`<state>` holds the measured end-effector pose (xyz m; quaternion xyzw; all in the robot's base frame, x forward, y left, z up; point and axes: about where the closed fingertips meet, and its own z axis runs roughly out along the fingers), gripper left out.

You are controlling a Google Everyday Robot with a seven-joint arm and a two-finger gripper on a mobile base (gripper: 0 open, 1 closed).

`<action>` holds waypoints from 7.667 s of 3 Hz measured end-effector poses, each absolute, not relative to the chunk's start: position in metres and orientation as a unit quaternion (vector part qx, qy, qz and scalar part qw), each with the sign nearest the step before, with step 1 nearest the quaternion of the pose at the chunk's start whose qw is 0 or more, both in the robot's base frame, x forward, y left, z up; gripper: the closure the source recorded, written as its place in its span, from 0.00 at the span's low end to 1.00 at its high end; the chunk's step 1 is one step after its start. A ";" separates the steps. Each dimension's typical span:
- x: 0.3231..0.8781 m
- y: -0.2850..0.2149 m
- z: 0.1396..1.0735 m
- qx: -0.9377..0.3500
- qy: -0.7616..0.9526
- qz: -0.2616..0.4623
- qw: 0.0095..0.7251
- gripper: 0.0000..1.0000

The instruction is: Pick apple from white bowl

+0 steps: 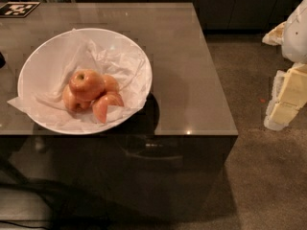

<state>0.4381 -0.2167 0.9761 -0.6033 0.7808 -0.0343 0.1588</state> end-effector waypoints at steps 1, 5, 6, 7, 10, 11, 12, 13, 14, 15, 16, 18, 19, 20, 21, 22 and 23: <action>0.438 -0.212 0.980 -0.606 0.777 -0.038 0.165 0.00; 0.447 -0.127 0.999 -0.684 0.705 -0.009 0.189 0.00; 0.459 -0.114 0.984 -0.679 0.708 0.007 0.197 0.00; 0.487 -0.083 0.977 -0.687 0.692 0.036 0.219 0.00; 0.483 -0.065 1.012 -0.664 0.697 0.024 0.270 0.00; 0.470 -0.046 1.034 -0.661 0.696 0.012 0.279 0.00; 0.464 -0.008 1.035 -0.689 0.674 0.028 0.266 0.00; 0.461 -0.008 1.040 -0.688 0.672 0.024 0.271 0.00; 0.465 0.005 1.025 -0.699 0.660 0.042 0.272 0.00; 0.475 0.033 0.996 -0.713 0.652 0.069 0.248 0.00; 0.484 0.060 0.974 -0.728 0.644 0.093 0.218 0.00; 0.490 0.068 0.985 -0.720 0.649 0.086 0.230 0.00; 0.500 0.080 0.990 -0.711 0.656 0.094 0.235 0.00; 0.514 0.100 0.976 -0.707 0.660 0.121 0.223 0.00; 0.514 0.100 0.976 -0.707 0.660 0.121 0.223 0.00; 0.514 0.118 0.958 -0.712 0.654 0.142 0.215 0.00; 0.510 0.137 0.942 -0.718 0.645 0.163 0.202 0.00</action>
Offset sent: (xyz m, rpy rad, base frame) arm 0.0063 0.0606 0.0261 0.0129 -0.0623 0.1507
